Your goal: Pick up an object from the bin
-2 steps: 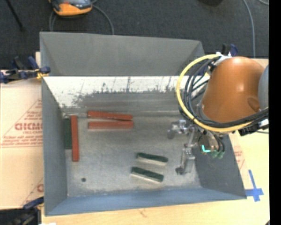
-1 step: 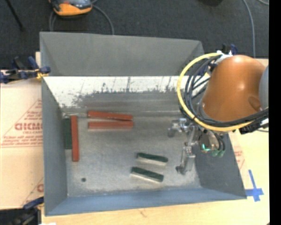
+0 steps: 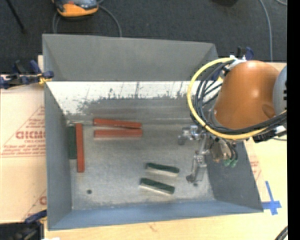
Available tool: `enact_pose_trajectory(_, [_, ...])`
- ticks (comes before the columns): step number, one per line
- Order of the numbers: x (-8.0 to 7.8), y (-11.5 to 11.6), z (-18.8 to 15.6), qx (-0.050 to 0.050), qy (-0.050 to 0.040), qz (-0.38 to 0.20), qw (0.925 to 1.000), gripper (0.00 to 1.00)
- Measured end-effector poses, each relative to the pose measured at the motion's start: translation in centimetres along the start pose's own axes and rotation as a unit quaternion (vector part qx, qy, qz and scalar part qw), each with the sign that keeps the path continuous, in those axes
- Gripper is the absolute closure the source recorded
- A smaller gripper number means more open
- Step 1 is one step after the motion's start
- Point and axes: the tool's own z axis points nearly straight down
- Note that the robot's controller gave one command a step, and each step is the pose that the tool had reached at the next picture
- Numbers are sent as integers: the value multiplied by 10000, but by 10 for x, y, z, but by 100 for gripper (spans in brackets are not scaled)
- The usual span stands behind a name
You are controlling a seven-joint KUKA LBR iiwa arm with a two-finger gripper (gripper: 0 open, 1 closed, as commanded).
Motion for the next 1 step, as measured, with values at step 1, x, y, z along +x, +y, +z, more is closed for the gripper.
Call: enact_pose_trajectory(1, [-5,-5,65,3,29,-95,10000,0])
